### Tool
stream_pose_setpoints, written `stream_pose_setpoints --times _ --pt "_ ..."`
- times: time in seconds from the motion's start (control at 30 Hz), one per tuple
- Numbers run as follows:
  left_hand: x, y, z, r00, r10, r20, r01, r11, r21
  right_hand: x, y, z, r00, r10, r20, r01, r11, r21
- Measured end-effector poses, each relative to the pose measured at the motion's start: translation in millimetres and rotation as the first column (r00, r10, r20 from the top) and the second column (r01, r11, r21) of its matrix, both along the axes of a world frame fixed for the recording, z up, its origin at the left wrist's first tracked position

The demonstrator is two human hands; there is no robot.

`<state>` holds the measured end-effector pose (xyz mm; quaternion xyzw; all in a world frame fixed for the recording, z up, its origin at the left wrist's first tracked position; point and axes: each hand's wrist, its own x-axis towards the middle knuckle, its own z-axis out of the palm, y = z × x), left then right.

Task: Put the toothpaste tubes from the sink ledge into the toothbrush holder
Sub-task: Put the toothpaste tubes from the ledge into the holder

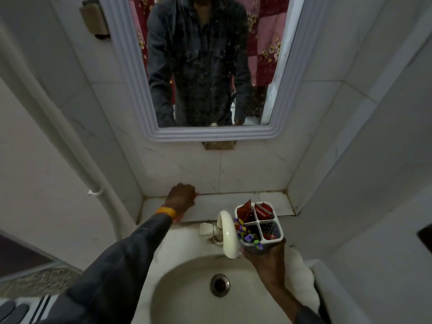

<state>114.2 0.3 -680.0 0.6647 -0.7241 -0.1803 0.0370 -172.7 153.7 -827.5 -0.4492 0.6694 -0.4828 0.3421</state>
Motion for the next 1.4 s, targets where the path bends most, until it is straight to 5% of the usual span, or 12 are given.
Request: stream_pose_setpoints --times 0.17,0.43,0.53,0.83,1.1,1.4 --pt "-46 11 83 0.928 -0.126 -0.352 0.06 0.98 -0.192 0 0 -3 1.0 -0.015 0.013 0.015 1.0 0.01" --pt "-118 52 129 0.736 -0.491 -0.466 0.338 0.863 -0.375 5 0 2 1.0 -0.03 -0.002 0.03 0.998 0.058" --pt "-146 60 108 0.762 -0.568 -0.31 0.443 0.807 -0.391 7 2 7 0.999 -0.026 -0.022 0.027 0.998 0.052" --pt "-186 70 36 0.87 -0.492 -0.033 0.481 0.862 -0.161 10 -1 7 0.995 -0.043 -0.087 0.045 0.999 0.025" --pt "-172 57 45 0.876 -0.469 -0.111 0.431 0.865 -0.256 28 5 23 0.993 -0.108 -0.039 0.108 0.994 -0.012" --pt "-101 15 43 0.94 -0.202 -0.275 0.098 0.932 -0.349 31 3 61 0.974 -0.217 -0.063 0.217 0.976 -0.014"
